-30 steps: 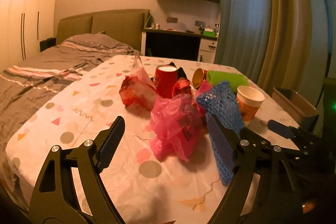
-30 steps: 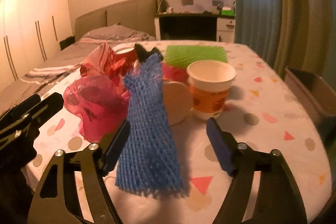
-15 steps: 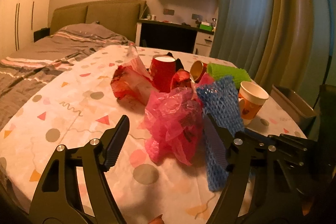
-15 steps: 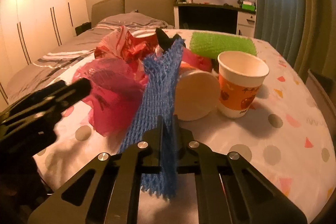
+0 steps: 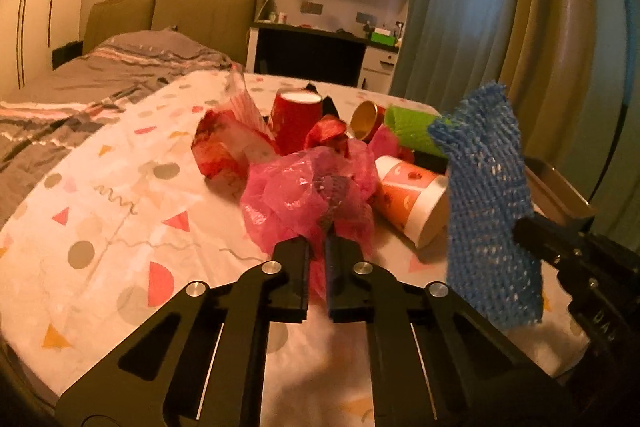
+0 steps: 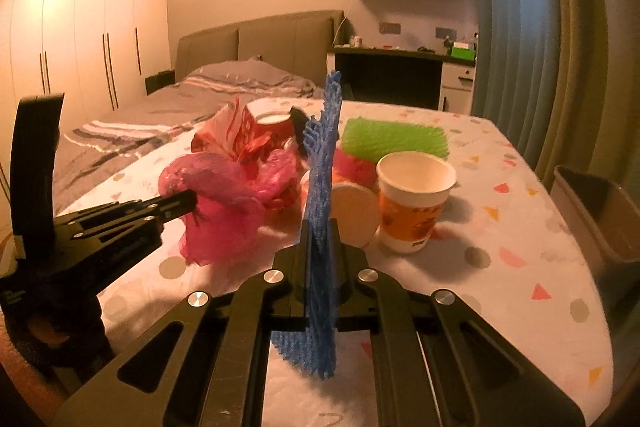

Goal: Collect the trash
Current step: 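Carry the blue mesh sleeve and pink bag over the grey bin with both tools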

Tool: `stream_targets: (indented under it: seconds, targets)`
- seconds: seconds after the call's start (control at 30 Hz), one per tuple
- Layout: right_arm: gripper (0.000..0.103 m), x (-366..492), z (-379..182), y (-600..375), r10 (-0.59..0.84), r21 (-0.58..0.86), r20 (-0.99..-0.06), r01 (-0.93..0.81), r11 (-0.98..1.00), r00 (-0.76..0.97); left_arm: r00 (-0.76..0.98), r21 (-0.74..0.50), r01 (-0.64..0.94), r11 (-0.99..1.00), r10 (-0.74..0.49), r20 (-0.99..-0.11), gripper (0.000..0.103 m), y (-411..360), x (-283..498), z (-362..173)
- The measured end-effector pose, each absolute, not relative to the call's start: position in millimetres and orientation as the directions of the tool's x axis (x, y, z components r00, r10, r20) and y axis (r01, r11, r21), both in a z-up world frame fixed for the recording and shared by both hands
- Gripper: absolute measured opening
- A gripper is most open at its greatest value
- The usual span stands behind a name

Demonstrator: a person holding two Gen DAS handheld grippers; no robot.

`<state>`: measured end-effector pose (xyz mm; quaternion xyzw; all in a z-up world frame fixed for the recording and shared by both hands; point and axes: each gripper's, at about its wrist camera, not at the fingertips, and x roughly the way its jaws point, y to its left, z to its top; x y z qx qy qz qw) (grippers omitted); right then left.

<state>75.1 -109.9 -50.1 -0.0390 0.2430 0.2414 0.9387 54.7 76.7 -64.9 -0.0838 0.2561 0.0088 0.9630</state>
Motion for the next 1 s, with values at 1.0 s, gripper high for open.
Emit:
stream_targets:
  seconds: [1.0]
  targets:
    - [0.008,78.6,-0.3,-244.8,0.214,0.063,-0.289,-0.204,0.977,0.933,0.933,-0.099,0.194,0.976,-0.215,-0.288,0.003,-42.9,67.0,26.1]
